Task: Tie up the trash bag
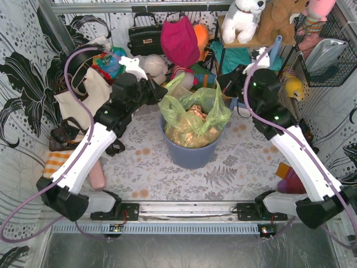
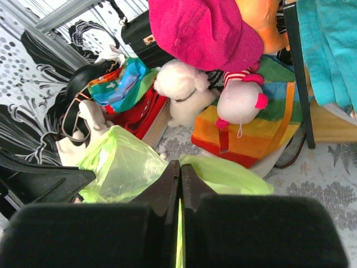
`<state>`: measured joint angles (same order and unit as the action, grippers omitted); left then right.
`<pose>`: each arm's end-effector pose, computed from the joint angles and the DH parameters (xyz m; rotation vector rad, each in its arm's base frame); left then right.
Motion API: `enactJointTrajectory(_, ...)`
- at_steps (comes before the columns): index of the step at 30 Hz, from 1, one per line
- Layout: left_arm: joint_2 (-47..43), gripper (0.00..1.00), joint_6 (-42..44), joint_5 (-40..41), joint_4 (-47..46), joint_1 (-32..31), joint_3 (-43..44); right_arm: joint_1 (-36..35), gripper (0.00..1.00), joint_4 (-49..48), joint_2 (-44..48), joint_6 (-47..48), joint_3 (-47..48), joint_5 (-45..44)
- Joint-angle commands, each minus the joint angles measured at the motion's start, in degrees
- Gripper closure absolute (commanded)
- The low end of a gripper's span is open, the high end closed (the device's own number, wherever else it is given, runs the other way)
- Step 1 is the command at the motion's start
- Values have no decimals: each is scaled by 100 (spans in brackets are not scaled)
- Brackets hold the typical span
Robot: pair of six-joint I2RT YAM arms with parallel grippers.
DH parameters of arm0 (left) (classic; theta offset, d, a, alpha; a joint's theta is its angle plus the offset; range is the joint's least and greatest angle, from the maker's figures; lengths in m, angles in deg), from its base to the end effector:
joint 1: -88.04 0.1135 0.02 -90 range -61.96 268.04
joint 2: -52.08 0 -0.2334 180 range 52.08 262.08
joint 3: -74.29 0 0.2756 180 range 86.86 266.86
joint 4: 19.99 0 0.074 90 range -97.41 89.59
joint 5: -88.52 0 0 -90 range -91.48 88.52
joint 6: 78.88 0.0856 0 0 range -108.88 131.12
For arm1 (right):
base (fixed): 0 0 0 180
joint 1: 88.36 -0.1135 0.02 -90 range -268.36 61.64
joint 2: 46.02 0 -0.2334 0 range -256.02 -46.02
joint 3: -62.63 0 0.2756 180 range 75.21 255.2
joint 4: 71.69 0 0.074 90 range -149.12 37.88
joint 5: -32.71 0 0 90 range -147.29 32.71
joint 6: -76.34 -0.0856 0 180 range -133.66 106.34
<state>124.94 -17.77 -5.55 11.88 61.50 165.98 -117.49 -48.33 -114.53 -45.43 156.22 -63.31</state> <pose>0.3259 -0.1696 0.3895 0.0144 1.8623 -0.7467 0.3041 0.1592 0.4523 0.1227 1.5862 0.7576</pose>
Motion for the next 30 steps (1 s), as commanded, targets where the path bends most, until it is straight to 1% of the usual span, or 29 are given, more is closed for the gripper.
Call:
enactJointTrajectory(1,378,100,-272,-363,-957,214,654,135,100,-1033,-494,302,409,277)
enactJointTrajectory(5,560,100,-348,-1226,-1735,327,941,161,100,-1434,-760,338,809,633)
enactJointTrajectory(10,311,100,-608,-2487,-2913,350,822,161,100,-1809,-577,187,978,1263)
enactJointTrajectory(14,-320,100,-910,-3498,-3793,345,297,163,100,-1864,-76,-58,756,1819)
enactJointTrajectory(20,-1526,100,-1308,-4415,-4551,343,-911,162,100,-2322,876,-583,-137,3216)
enactJointTrajectory(22,-1920,100,-1332,-4434,-4521,343,-1247,161,100,-2360,1128,-747,-388,3530)
enactJointTrajectory(23,-2098,97,-1276,-4340,-4367,343,-1373,166,100,-2289,1227,-792,-467,3589)
enactJointTrajectory(25,-2352,94,-1089,-3985,-3956,343,-1511,162,100,-2079,1373,-792,-574,3487)
enactJointTrajectory(27,-2454,88,-945,-3583,-3562,344,-1525,161,100,-1796,1430,-695,-592,3274)
enactJointTrajectory(28,-2456,87,-912,-3410,-3415,345,-1523,161,100,-1642,1432,-650,-577,3176)
enactJointTrajectory(29,-2423,83,-895,-3333,-3295,348,-1495,166,100,-1519,1429,-620,-556,3100)
enactJointTrajectory(30,-2368,74,-891,-3265,-3140,344,-1450,162,93,-1412,1416,-615,-540,3042)
